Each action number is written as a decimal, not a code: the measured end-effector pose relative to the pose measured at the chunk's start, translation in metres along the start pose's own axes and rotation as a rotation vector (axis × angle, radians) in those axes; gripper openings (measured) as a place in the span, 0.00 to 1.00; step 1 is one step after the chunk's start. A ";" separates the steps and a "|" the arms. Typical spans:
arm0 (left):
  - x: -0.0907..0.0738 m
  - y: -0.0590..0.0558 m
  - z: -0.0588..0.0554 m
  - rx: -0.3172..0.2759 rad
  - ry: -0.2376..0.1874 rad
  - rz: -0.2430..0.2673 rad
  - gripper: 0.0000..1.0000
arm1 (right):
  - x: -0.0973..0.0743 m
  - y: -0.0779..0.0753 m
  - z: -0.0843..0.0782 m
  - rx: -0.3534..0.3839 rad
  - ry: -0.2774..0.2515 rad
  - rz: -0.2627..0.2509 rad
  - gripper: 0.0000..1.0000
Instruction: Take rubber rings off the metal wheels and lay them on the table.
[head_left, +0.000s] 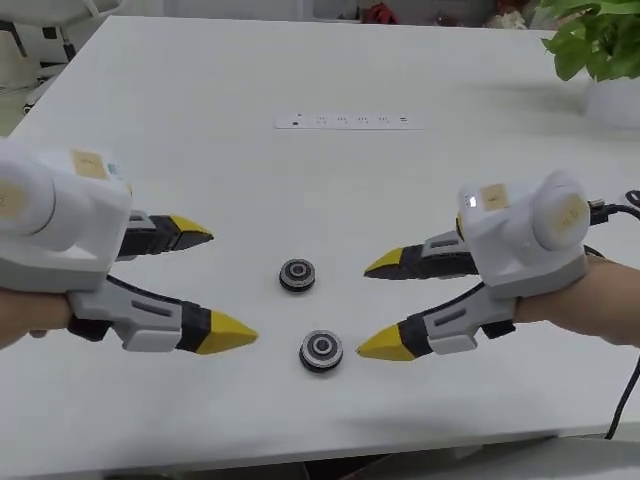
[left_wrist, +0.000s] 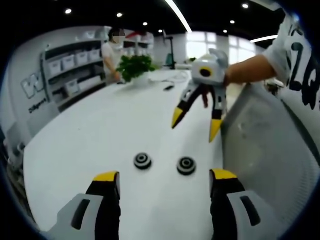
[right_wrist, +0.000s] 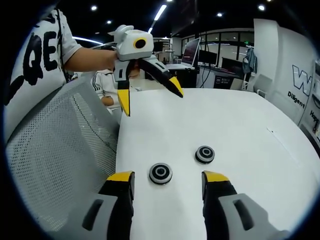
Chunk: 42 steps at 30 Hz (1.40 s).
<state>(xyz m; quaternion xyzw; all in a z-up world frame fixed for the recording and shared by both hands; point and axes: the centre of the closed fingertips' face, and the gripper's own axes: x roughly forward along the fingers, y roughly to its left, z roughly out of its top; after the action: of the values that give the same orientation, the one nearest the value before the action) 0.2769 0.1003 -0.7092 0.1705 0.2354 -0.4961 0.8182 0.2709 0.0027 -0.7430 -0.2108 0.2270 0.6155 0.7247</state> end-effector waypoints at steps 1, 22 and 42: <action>0.001 0.000 -0.001 0.001 0.002 -0.002 0.74 | 0.001 0.000 -0.001 0.001 0.002 0.001 0.51; 0.025 -0.014 -0.013 0.004 0.047 -0.078 0.66 | 0.025 0.007 -0.017 0.023 0.048 0.062 0.45; 0.045 -0.026 -0.021 0.009 0.077 -0.140 0.55 | 0.037 0.010 -0.027 0.055 0.070 0.086 0.38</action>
<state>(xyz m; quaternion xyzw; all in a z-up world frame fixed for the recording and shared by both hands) 0.2673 0.0660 -0.7526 0.1762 0.2757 -0.5461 0.7711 0.2648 0.0182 -0.7868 -0.2023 0.2777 0.6321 0.6945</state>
